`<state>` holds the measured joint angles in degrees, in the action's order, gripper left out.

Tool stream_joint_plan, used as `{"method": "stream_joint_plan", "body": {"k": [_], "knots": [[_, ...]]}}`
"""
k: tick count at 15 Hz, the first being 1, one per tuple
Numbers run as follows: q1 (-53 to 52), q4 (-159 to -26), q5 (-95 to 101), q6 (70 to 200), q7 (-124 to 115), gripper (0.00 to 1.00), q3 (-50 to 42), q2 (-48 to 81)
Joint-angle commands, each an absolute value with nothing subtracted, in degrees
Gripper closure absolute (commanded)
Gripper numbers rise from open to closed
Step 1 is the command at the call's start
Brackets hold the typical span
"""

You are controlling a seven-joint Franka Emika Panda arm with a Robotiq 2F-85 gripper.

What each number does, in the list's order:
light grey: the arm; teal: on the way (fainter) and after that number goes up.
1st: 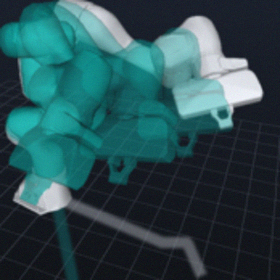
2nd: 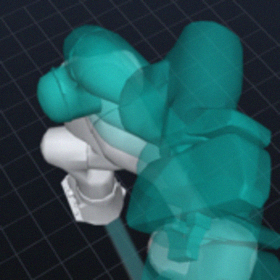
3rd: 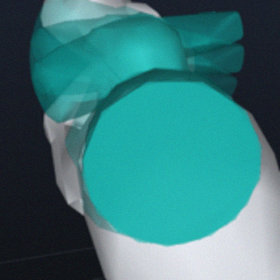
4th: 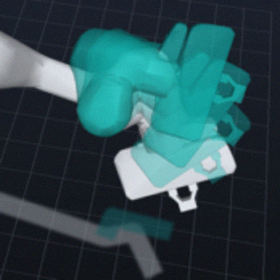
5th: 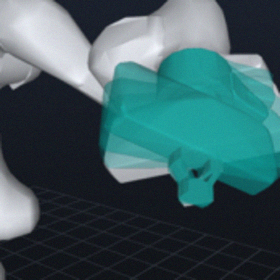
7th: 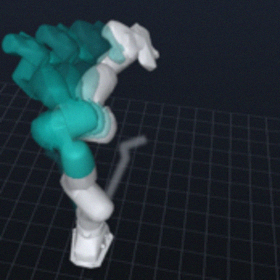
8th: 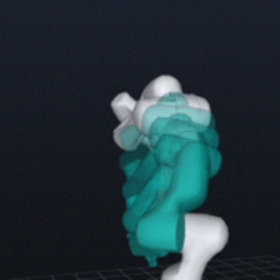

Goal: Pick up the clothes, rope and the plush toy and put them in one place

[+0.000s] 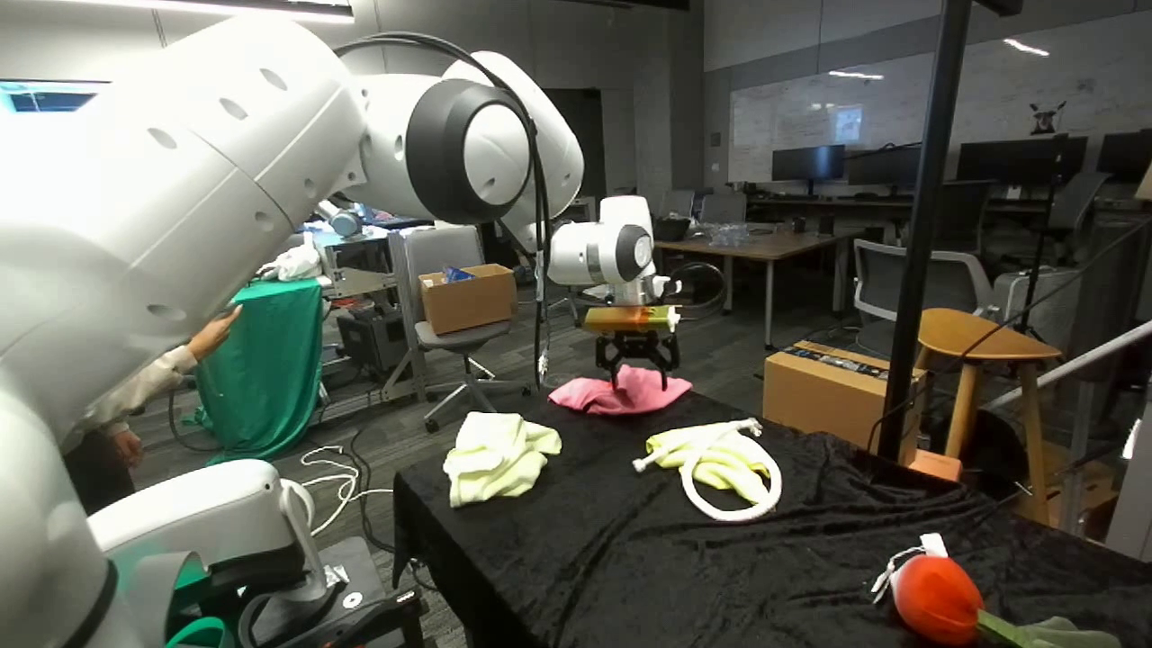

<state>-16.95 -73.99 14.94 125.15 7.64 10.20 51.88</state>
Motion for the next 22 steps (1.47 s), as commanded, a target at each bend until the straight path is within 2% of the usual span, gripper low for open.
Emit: {"method": "stream_joint_plan", "body": {"k": [1, 7, 13, 22], "knots": [[-16.0, -74.7, 12.2, 124.7, 16.2, 0.00, 12.5, 51.5], [-17.7, -73.6, 11.3, 125.6, 18.1, 0.00, 13.4, 52.7], [-20.3, -72.5, 11.1, 134.7, 11.2, 0.00, 12.4, 55.1], [-21.1, -71.5, 8.9, 138.8, 10.0, 0.00, 13.2, 57.0]]}}
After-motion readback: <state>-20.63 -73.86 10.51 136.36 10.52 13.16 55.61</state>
